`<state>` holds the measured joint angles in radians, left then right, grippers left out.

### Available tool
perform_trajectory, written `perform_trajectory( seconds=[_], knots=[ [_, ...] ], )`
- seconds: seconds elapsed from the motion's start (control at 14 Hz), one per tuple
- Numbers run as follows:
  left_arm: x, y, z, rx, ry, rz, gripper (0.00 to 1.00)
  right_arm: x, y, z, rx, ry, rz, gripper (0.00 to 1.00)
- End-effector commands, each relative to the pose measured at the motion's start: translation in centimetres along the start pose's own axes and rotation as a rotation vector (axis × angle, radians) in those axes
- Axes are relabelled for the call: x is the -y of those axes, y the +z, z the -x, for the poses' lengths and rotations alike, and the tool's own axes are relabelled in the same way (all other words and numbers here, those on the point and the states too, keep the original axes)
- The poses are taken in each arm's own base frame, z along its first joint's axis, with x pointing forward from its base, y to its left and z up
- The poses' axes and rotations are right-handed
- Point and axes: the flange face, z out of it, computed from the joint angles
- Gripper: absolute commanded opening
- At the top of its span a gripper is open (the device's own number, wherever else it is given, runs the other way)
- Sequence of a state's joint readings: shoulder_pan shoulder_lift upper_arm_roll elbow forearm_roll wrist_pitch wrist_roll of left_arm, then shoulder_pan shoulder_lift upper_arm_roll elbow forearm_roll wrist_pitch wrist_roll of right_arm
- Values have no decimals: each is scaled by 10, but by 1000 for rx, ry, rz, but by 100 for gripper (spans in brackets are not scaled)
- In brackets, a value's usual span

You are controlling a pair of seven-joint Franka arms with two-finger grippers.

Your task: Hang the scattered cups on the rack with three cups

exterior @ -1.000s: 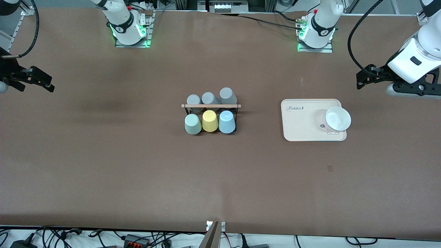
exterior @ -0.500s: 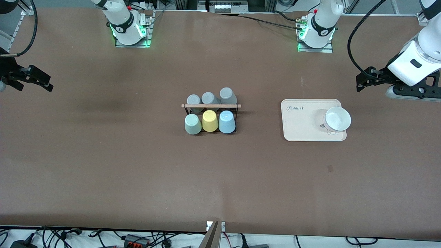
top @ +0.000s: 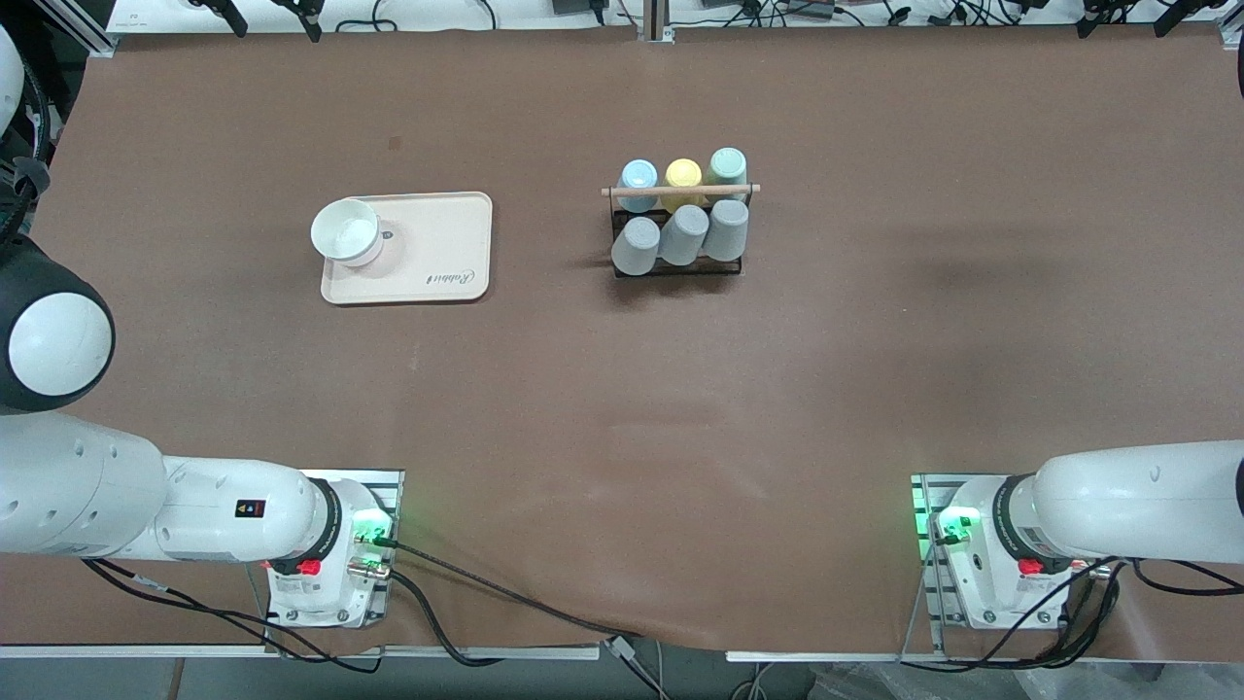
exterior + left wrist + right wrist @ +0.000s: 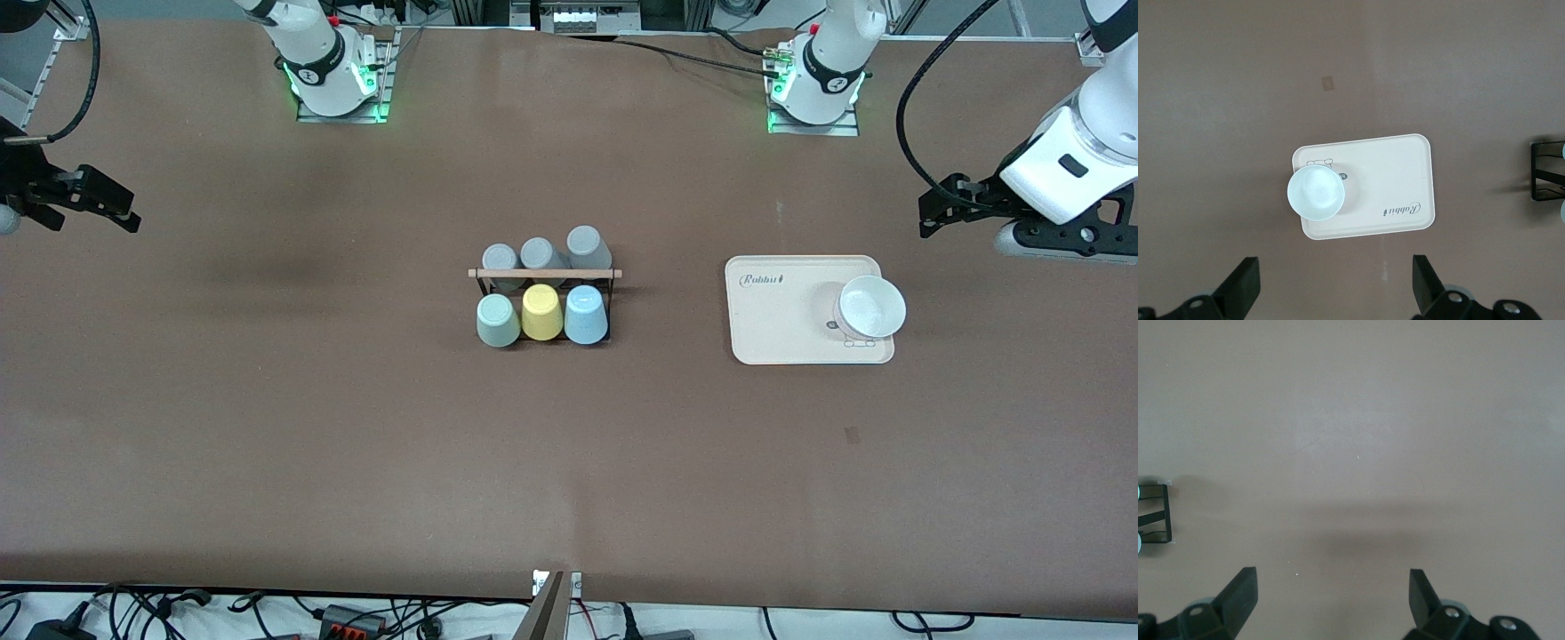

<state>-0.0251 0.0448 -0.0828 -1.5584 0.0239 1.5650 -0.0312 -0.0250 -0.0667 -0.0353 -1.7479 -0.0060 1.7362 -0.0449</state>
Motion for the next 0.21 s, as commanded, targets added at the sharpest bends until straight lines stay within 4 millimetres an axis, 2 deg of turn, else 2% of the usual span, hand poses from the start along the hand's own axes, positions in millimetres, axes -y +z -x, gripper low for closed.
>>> perform_trajectory(
  seconds=[0.0,0.14],
  knots=[
    [0,-7,-2,1,16,-6,100,1,-7,3,-3,-17,4,100],
    [-1,-7,-2,0,16,-7,100,0,-7,3,-5,-16,4,100]
  ],
)
